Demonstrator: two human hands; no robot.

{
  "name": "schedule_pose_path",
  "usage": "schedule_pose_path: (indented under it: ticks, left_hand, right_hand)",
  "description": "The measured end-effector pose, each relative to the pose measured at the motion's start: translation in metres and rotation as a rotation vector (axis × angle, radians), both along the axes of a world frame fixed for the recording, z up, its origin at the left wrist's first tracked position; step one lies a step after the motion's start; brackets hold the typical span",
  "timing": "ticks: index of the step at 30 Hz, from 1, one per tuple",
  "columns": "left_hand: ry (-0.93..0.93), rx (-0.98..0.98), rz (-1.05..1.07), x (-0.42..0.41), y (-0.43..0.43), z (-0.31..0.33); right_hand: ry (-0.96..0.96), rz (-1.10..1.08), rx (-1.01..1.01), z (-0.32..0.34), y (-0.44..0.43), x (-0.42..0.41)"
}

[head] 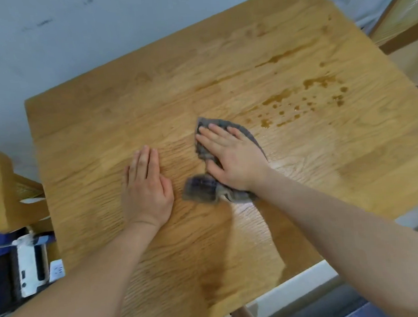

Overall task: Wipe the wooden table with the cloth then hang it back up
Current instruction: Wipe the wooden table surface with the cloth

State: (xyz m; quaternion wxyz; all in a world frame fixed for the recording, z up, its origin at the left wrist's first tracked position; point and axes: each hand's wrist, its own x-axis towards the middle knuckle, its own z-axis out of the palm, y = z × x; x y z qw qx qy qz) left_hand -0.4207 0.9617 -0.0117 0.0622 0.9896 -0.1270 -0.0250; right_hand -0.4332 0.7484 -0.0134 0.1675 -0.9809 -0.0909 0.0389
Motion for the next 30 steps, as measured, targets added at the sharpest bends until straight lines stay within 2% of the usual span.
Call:
schedule_pose_path:
  ticks: [2,4,6,9,11,13,17,19,20,23,25,27,30]
  left_hand:
    - [0.0,0.004,0.0,-0.002,0.0,0.0]
    - [-0.005,-0.011,-0.004,-0.002,0.001,-0.001]
    - [-0.002,-0.021,-0.008,-0.001,0.002,-0.002]
    - [0.007,-0.008,-0.027,-0.004,0.004,-0.003]
    - [0.018,0.003,-0.033,-0.003,0.003,-0.004]
    - [0.029,0.003,-0.039,0.0,0.004,-0.005]
    - [0.036,-0.023,-0.036,-0.001,0.005,-0.006]
    - [0.031,-0.062,-0.03,-0.002,0.004,-0.006]
    - [0.026,-0.087,-0.027,-0.002,0.005,-0.007]
    - [0.015,-0.189,-0.009,-0.001,0.007,-0.005]
    - [0.023,-0.274,0.009,0.0,0.01,-0.003]
    - [0.031,-0.348,0.003,0.008,0.015,-0.001]
    - [0.013,-0.383,-0.062,0.036,0.021,0.004]
  right_hand:
    - [0.022,-0.191,-0.013,0.001,0.004,0.04]
    - [0.027,-0.271,-0.02,-0.002,0.018,0.051]
    - [-0.005,-0.172,-0.009,-0.001,0.027,0.027]
    - [0.003,0.112,-0.001,0.001,0.018,-0.028]
    - [0.011,0.197,0.002,0.001,-0.002,-0.028]
    - [-0.004,0.077,-0.027,0.001,-0.009,-0.004]
    - [0.005,-0.356,-0.054,-0.001,0.005,0.083]
    - [0.017,-0.469,-0.044,0.002,0.023,0.102]
    - [0.004,-0.45,-0.031,0.001,0.035,0.097]
    - [-0.002,-0.123,0.007,0.004,0.067,0.028]
    - [0.021,0.02,0.005,0.005,0.058,-0.008]
    - [0.012,-0.023,-0.007,0.004,0.034,-0.004]
    - [0.005,-0.307,-0.054,0.002,0.022,0.04]
